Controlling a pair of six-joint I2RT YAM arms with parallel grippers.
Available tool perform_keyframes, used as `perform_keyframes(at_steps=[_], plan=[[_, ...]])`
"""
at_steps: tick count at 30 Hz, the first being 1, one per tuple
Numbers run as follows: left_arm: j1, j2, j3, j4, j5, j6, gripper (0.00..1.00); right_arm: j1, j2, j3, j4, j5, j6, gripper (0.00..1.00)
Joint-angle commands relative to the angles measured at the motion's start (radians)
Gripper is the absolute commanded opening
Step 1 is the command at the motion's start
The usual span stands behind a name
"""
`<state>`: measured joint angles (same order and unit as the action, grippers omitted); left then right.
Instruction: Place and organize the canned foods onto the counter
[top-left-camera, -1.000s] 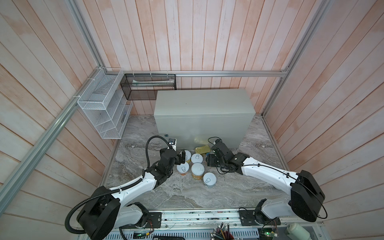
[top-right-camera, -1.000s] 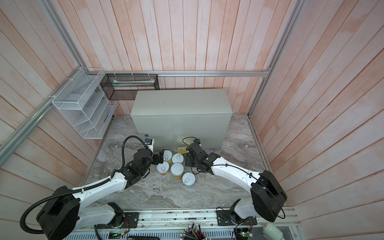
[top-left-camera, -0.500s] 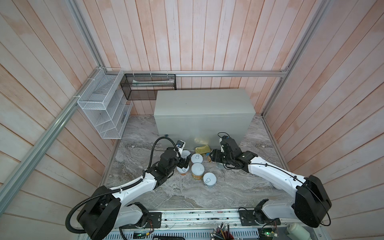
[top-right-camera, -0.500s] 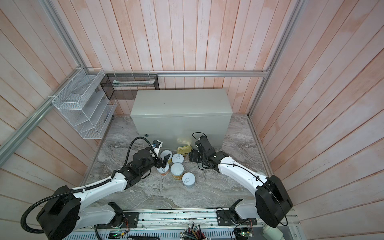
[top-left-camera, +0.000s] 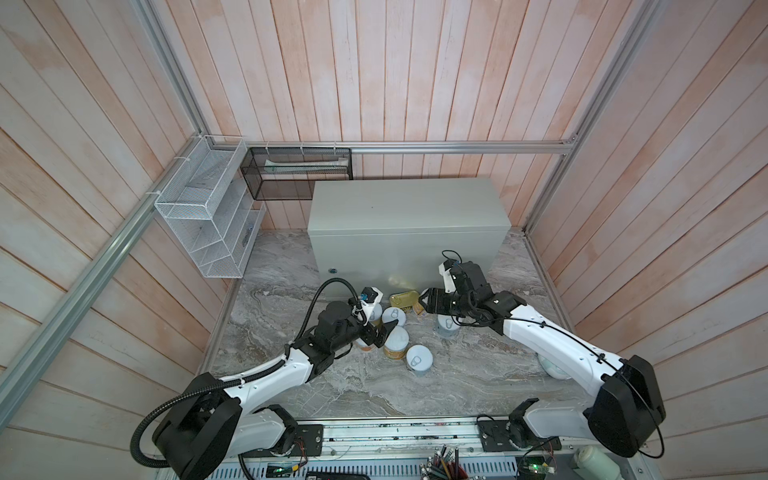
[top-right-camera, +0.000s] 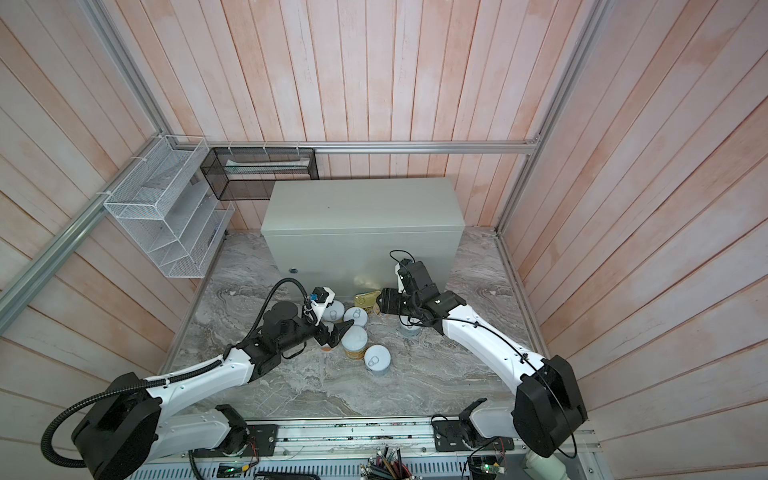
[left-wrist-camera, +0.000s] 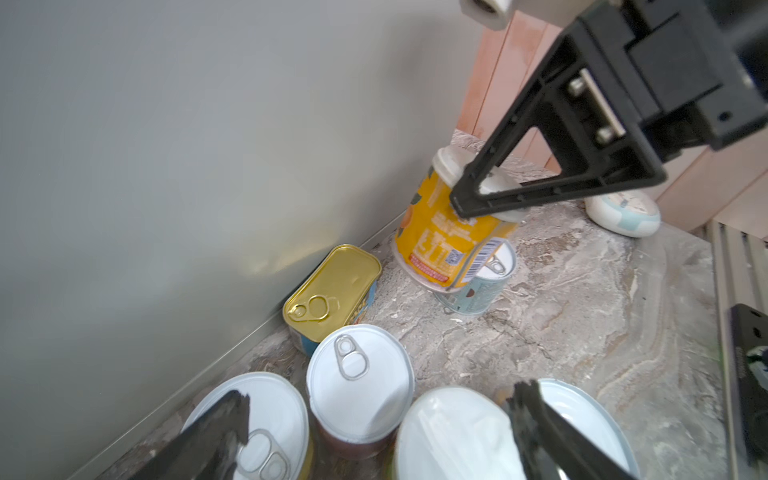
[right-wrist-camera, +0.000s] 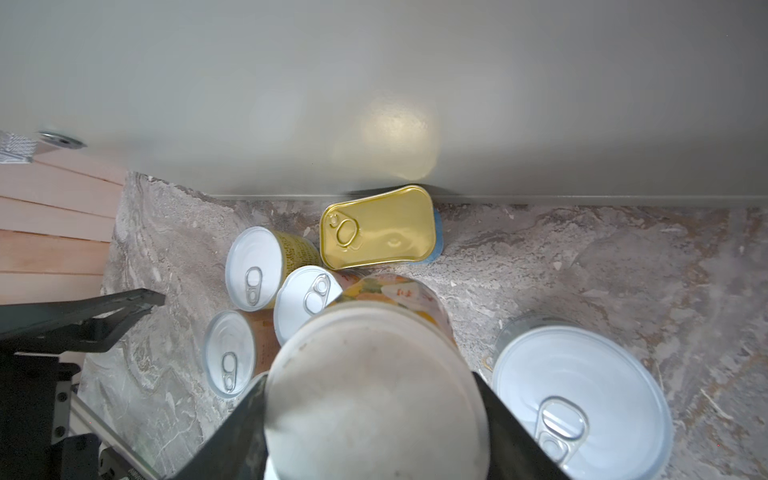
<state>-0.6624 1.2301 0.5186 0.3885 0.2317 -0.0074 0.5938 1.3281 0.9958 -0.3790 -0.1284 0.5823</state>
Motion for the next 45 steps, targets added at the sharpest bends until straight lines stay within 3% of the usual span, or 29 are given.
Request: perform_keyframes(at_steps=[1,12,32,45], plan=[[-0.020,0.001,-0.009,0.065,0.059,-0.009,1.00,-0.006,-0.036,0.039,0.005,-0.052,-0.021,0.45],[-0.086,0.080,0.008,0.130,0.038,0.017,0.99,-0.035,-0.102,0.050,-0.048,-0.119,-0.049,0.45],[-0.109,0.188,0.084,0.213,0.139,0.022,0.97,-0.037,-0.113,0.049,-0.041,-0.278,-0.043,0.44],[-0.114,0.279,0.176,0.238,0.199,0.005,0.87,-0.038,-0.128,0.007,0.008,-0.348,-0.012,0.44]])
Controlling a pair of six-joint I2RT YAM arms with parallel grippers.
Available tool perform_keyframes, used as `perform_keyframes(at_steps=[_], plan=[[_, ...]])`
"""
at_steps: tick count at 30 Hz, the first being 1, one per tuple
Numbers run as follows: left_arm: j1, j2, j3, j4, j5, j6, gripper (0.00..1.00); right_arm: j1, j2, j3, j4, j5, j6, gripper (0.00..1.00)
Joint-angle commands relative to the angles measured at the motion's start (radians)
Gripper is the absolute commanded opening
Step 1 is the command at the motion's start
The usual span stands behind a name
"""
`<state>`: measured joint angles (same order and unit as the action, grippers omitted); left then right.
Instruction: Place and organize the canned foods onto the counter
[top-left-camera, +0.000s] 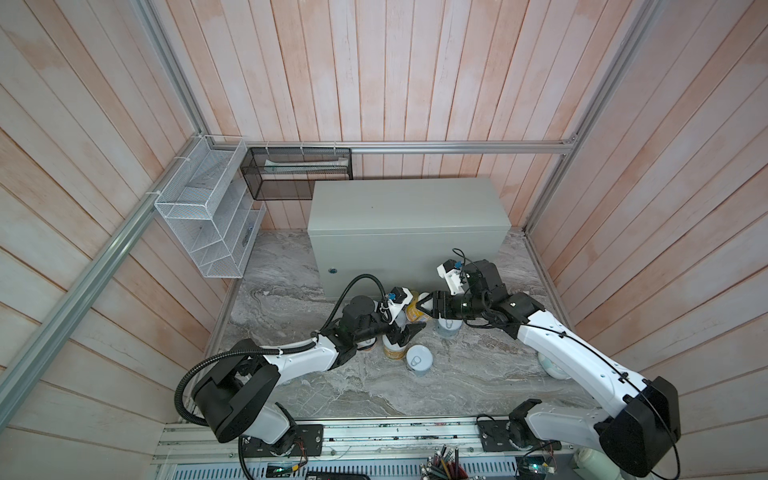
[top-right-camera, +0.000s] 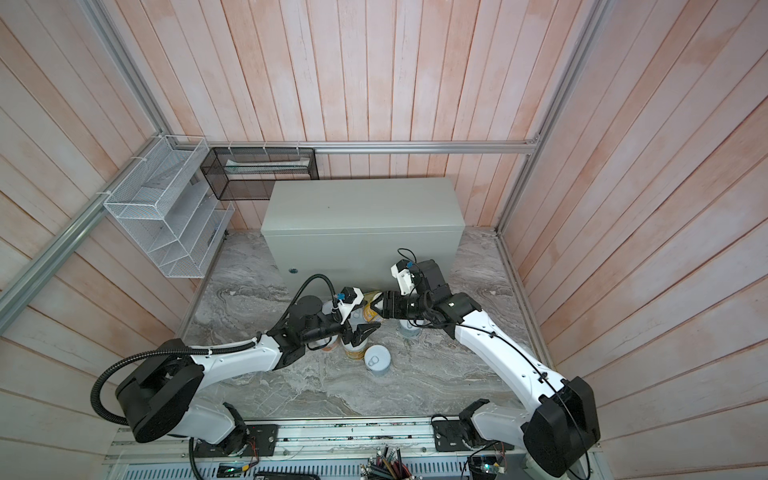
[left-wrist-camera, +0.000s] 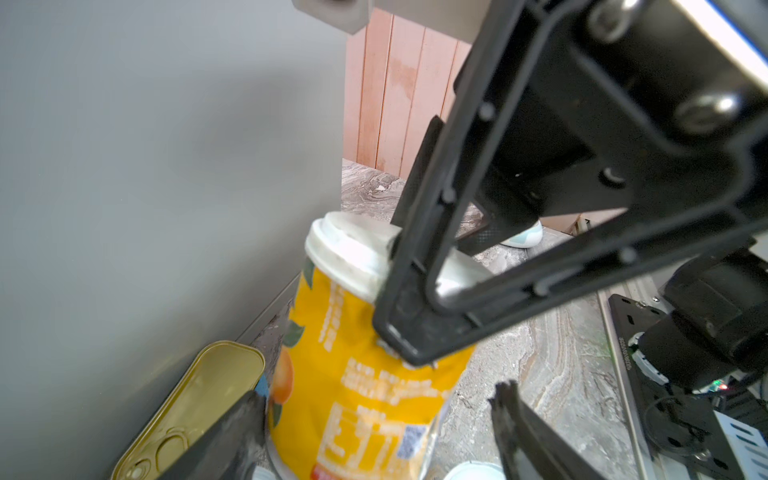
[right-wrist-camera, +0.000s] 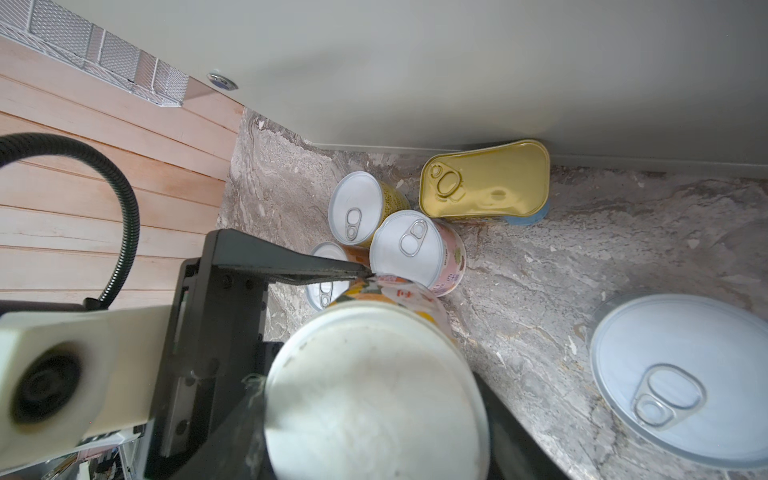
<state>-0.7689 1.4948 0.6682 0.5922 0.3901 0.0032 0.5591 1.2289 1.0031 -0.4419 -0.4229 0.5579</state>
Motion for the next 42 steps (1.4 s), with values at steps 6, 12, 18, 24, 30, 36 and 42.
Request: perform_keyframes(at_steps=[6,12,18,24,30,36,42], plan=[[-0.010,0.035,0.029,0.067,0.044,-0.031,0.83,-0.004,-0.031,-0.005,0.085,-0.076,0.019,0.44],[-0.012,0.056,0.046,0.071,0.045,-0.042,0.67,-0.004,-0.035,-0.026,0.127,-0.113,0.052,0.42],[-0.012,0.080,0.071,0.061,0.026,-0.056,0.59,-0.003,-0.028,-0.032,0.150,-0.130,0.071,0.38],[-0.013,0.106,0.092,0.061,0.011,-0.073,0.62,-0.004,-0.026,-0.038,0.149,-0.129,0.073,0.38],[-0.013,0.135,0.113,0.051,-0.012,-0.073,0.71,-0.004,-0.027,-0.039,0.153,-0.130,0.077,0.38],[-0.013,0.151,0.124,0.063,-0.030,-0.120,0.65,-0.004,-0.031,-0.043,0.157,-0.137,0.086,0.38],[-0.013,0.147,0.117,0.061,-0.058,-0.125,0.54,-0.004,-0.032,-0.047,0.170,-0.147,0.094,0.38]])
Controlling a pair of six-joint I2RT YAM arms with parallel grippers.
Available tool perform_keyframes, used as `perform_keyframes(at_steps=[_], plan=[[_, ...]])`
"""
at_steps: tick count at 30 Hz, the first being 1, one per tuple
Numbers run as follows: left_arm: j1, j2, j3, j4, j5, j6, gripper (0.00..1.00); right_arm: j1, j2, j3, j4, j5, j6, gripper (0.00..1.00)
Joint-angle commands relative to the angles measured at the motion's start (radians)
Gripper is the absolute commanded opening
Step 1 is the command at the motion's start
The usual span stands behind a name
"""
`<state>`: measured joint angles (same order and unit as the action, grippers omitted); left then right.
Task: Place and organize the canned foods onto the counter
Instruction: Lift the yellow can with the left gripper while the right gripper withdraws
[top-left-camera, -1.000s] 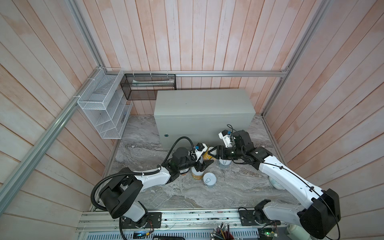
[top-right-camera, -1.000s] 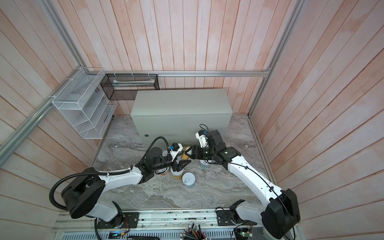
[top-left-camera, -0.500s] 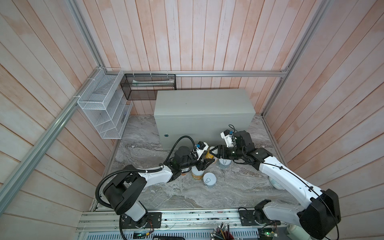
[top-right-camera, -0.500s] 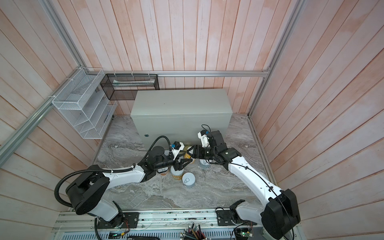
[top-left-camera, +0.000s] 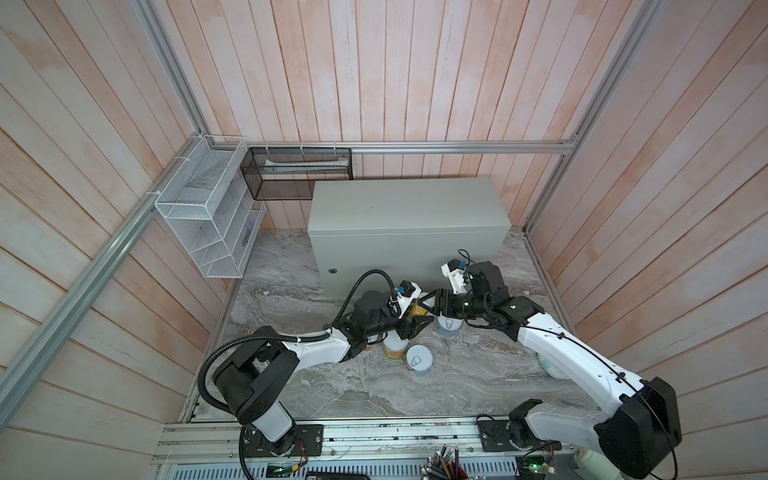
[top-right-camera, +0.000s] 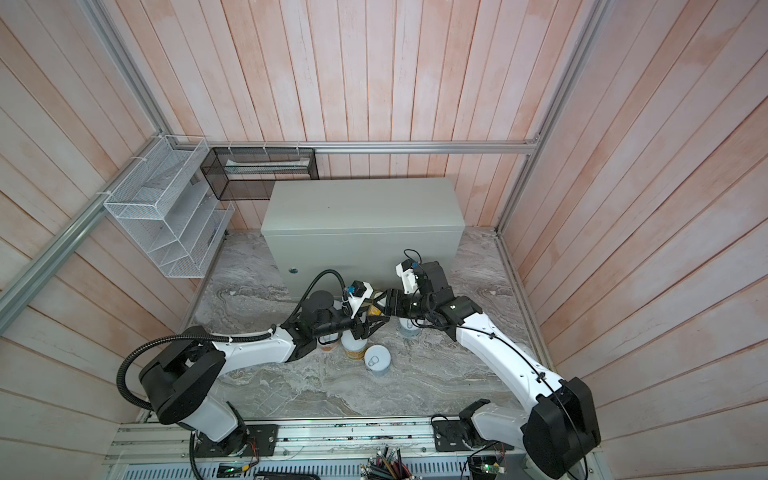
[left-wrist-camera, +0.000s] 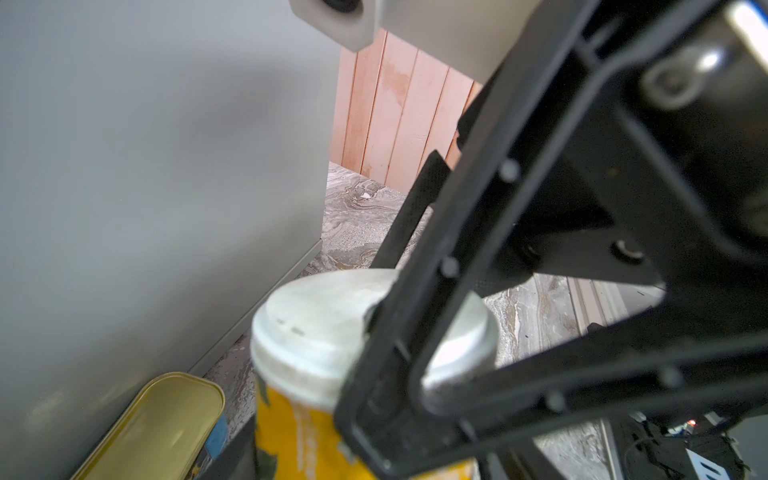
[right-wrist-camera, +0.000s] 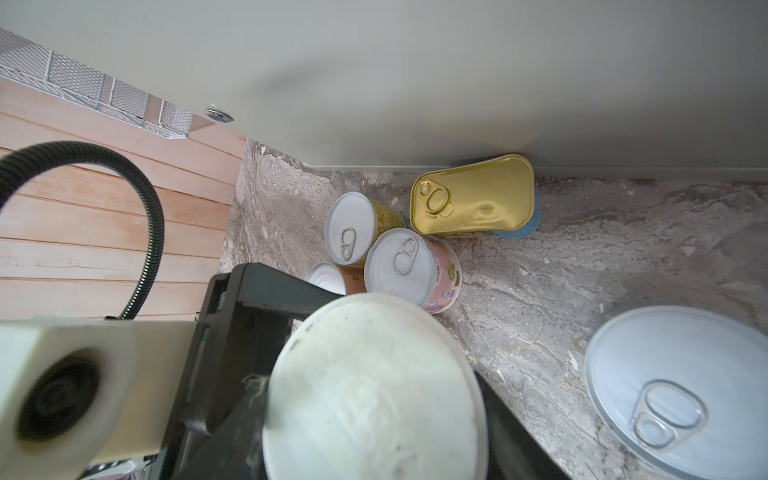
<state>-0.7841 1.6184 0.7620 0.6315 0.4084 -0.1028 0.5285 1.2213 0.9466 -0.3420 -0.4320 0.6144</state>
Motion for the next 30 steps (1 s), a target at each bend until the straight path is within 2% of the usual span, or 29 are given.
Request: perform_keyframes(at_steps=[1,4,10,12,21,30], plan=[[0.003,0.023,0.025,0.020,-0.087,-0.025,0.53,0.026,-0.023,0.006,0.070,-0.139,0.038,0.38],[0.003,0.015,0.034,0.005,-0.117,-0.037,0.50,0.026,-0.023,0.002,0.066,-0.134,0.038,0.38],[0.003,-0.034,0.047,-0.022,-0.118,-0.078,0.45,0.027,-0.040,-0.011,0.070,-0.118,0.038,0.48],[0.002,-0.054,0.054,-0.042,-0.118,-0.095,0.40,0.026,-0.050,-0.018,0.082,-0.117,0.042,0.51],[0.002,-0.112,0.095,-0.144,-0.150,-0.132,0.40,0.023,-0.100,-0.061,0.135,-0.106,0.064,0.66],[0.004,-0.161,0.109,-0.176,-0.152,-0.140,0.39,0.023,-0.123,-0.078,0.135,-0.078,0.031,0.73]])
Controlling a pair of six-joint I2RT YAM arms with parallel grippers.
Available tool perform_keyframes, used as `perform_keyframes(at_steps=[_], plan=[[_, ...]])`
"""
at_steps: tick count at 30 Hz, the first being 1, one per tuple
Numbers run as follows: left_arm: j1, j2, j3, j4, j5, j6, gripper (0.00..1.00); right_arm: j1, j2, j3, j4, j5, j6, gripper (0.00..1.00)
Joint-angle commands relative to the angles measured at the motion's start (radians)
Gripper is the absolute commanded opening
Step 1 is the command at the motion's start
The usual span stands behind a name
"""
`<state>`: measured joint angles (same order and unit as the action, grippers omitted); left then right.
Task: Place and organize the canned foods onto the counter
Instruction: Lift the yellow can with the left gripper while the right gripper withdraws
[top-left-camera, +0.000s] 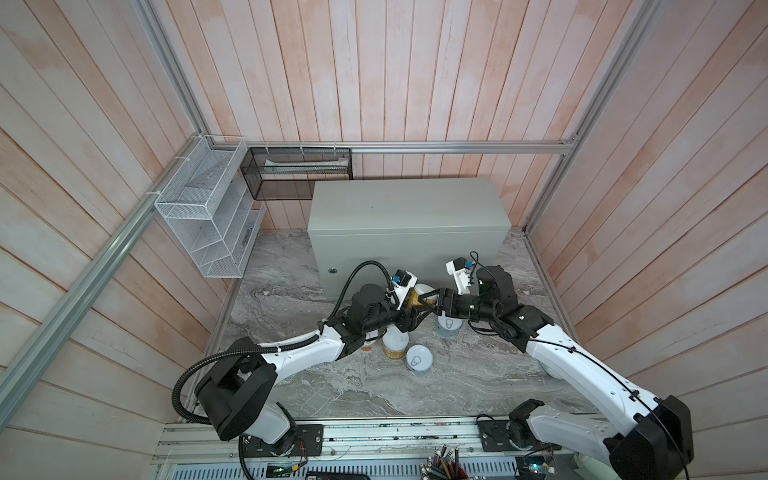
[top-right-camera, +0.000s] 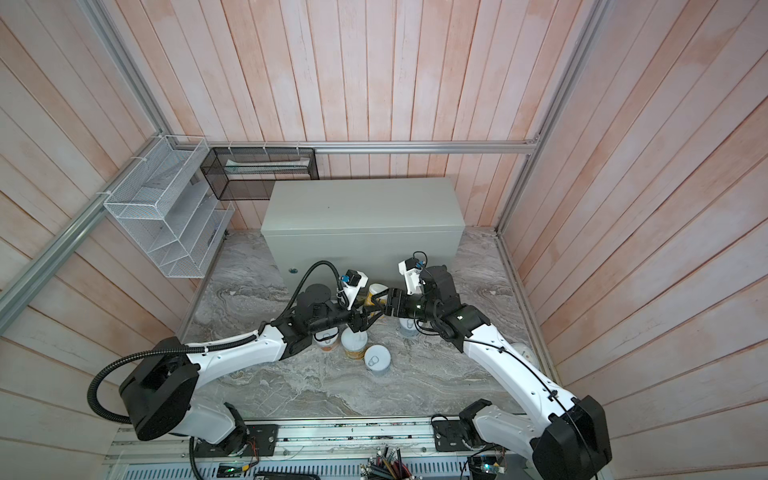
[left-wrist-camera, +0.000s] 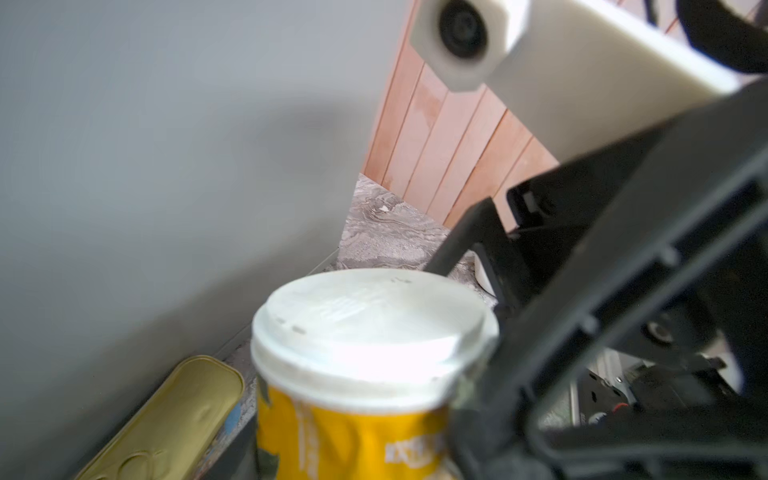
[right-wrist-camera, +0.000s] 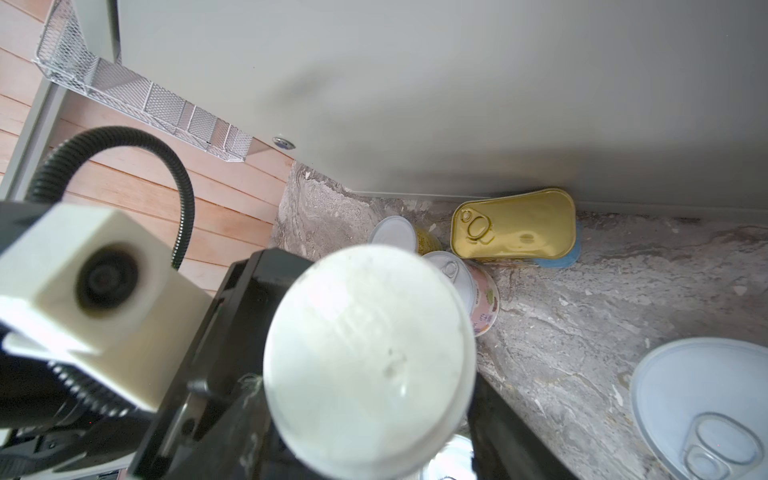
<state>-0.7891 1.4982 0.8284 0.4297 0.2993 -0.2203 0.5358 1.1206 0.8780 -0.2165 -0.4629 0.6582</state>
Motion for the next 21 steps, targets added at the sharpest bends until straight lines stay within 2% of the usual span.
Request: perform_keyframes(at_steps=[1,10,17,21], plan=[[0.008,-0.046,0.043,0.022,-0.044,-0.022,0.39,0.016,-0.026,-0.014,0.014,-0.042,-0.015,0.73],[0.009,-0.123,0.058,-0.051,-0.074,-0.029,0.39,0.013,-0.099,-0.061,0.067,0.010,-0.012,0.75],[0.008,-0.204,0.082,-0.154,-0.129,-0.016,0.39,0.005,-0.173,-0.121,0.120,0.084,-0.015,0.78],[0.008,-0.229,0.125,-0.238,-0.188,-0.022,0.39,0.004,-0.212,-0.162,0.175,0.121,-0.020,0.83]])
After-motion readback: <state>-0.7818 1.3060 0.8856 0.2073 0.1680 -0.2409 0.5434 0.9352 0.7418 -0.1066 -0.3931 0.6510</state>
